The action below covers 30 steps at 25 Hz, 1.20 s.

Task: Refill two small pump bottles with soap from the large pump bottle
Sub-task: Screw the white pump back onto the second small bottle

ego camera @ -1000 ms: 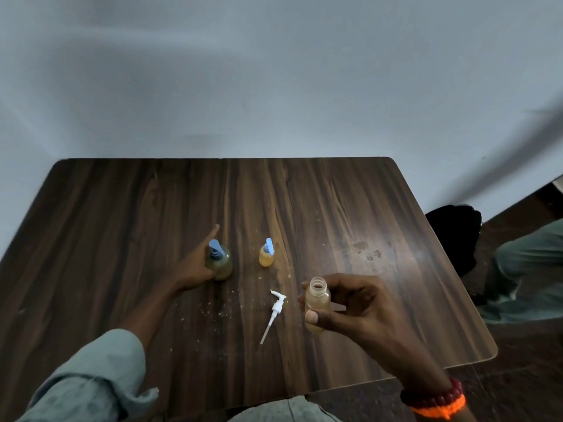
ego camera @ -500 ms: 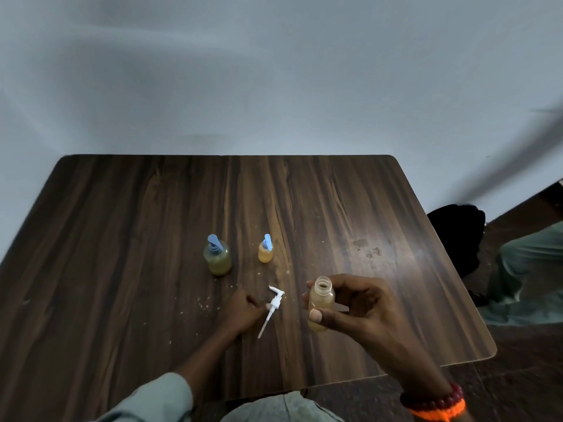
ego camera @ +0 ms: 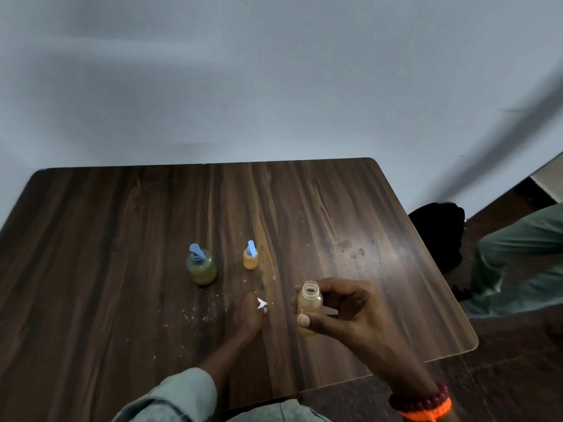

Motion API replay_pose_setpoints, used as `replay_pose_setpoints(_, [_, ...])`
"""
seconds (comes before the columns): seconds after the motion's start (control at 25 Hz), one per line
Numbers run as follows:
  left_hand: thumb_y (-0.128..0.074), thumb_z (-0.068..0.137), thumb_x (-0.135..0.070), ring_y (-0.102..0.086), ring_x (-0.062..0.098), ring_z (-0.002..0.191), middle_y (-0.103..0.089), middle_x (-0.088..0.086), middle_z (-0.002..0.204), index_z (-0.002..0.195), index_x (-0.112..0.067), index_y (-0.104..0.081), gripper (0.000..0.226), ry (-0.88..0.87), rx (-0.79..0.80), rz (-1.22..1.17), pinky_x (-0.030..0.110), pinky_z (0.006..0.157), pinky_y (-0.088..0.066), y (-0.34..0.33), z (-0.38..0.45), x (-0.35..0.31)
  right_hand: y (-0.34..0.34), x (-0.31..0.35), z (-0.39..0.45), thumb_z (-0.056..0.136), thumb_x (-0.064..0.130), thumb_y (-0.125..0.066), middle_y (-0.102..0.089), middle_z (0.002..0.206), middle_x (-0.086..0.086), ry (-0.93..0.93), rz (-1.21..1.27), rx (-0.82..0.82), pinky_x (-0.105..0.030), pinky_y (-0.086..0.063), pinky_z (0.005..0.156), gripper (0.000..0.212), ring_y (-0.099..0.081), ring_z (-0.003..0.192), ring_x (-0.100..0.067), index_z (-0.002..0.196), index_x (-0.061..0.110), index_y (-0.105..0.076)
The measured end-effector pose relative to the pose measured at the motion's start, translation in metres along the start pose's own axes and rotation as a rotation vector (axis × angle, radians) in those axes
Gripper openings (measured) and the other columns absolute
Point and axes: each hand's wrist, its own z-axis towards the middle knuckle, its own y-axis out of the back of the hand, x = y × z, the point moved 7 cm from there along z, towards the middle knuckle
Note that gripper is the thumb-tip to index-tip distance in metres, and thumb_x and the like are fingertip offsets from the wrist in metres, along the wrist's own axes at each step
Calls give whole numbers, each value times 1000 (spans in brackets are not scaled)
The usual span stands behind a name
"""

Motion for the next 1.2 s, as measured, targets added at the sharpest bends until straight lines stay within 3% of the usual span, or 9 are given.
replay_pose_setpoints(0.12, [-76, 94, -20, -70, 25, 100, -77, 8, 105, 77, -20, -57, 26, -28, 7, -47, 33, 75, -45, 31, -16, -3, 0, -3, 2, 76, 31, -87, -82, 113, -1, -9, -6, 8, -50, -66, 87, 32, -78, 108, -21, 106, 25, -81])
replay_pose_setpoints(0.24, [-82, 91, -18, -79, 23, 89, -82, 4, 89, 94, -15, -79, 5, -115, 41, -331, 43, 84, -65, 78, -44, -32, -4, -8, 3, 76, 35, -87, -81, 113, -1, -27, -8, 40, -52, -65, 88, 34, -78, 107, -21, 109, 26, -80])
replay_pose_setpoints(0.32, [-80, 90, -13, -82, 25, 92, -84, 5, 94, 103, -20, -81, 15, -199, 13, -638, 37, 80, -68, 124, -72, -62, -9, -9, 5, 75, 40, -88, -81, 112, -2, -36, -4, 55, -54, -65, 89, 37, -78, 106, -23, 109, 27, -80])
replay_pose_setpoints(0.44, [-79, 83, -26, -83, 20, 94, -85, 5, 103, 107, -20, -81, 25, -348, -115, -919, 22, 75, -66, 189, -113, -107, -15, -11, 8, 76, 35, -87, -82, 111, -3, -31, -4, 63, -54, -65, 89, 35, -78, 106, -23, 108, 22, -81])
replay_pose_setpoints(0.56, [-77, 81, -35, -82, 21, 101, -84, 4, 109, 109, -20, -80, 32, -493, -204, -942, 27, 81, -66, 223, -145, -139, -23, -12, 11, 77, 29, -88, -82, 109, -3, -26, -29, 70, -54, -64, 88, 32, -77, 104, -22, 108, 20, -81])
replay_pose_setpoints(0.68, [-78, 87, -35, -81, 21, 102, -84, -2, 108, 107, -30, -80, 21, -607, -273, -873, 29, 83, -67, 235, -165, -157, -30, -9, 12, 81, 20, -88, -82, 109, -3, -15, -52, 91, -54, -65, 86, 28, -77, 103, -21, 108, 18, -81])
replay_pose_setpoints(0.8, [-79, 89, -31, -82, 14, 99, -84, -9, 105, 105, -36, -80, 17, -687, -253, -835, 21, 80, -65, 236, -173, -164, -33, -7, 13, 83, 21, -87, -82, 110, 0, -6, -67, 107, -53, -65, 86, 27, -78, 103, -20, 109, 19, -80])
replay_pose_setpoints(1.0, [-75, 86, -23, -82, 9, 93, -84, -7, 101, 105, -24, -79, 19, -687, -197, -772, 17, 78, -64, 223, -175, -159, -35, -3, 10, 83, 24, -87, -81, 111, 0, 12, -59, 119, -53, -65, 86, 28, -77, 104, -20, 110, 20, -80])
replay_pose_setpoints(1.2, [-83, 88, -25, -81, 12, 94, -84, -2, 101, 102, -24, -80, 14, -629, -42, -730, 17, 80, -62, 198, -175, -146, -41, 4, 11, 81, 33, -86, -81, 108, -5, 47, -16, 133, -60, -64, 79, 31, -77, 103, -26, 108, 20, -80])
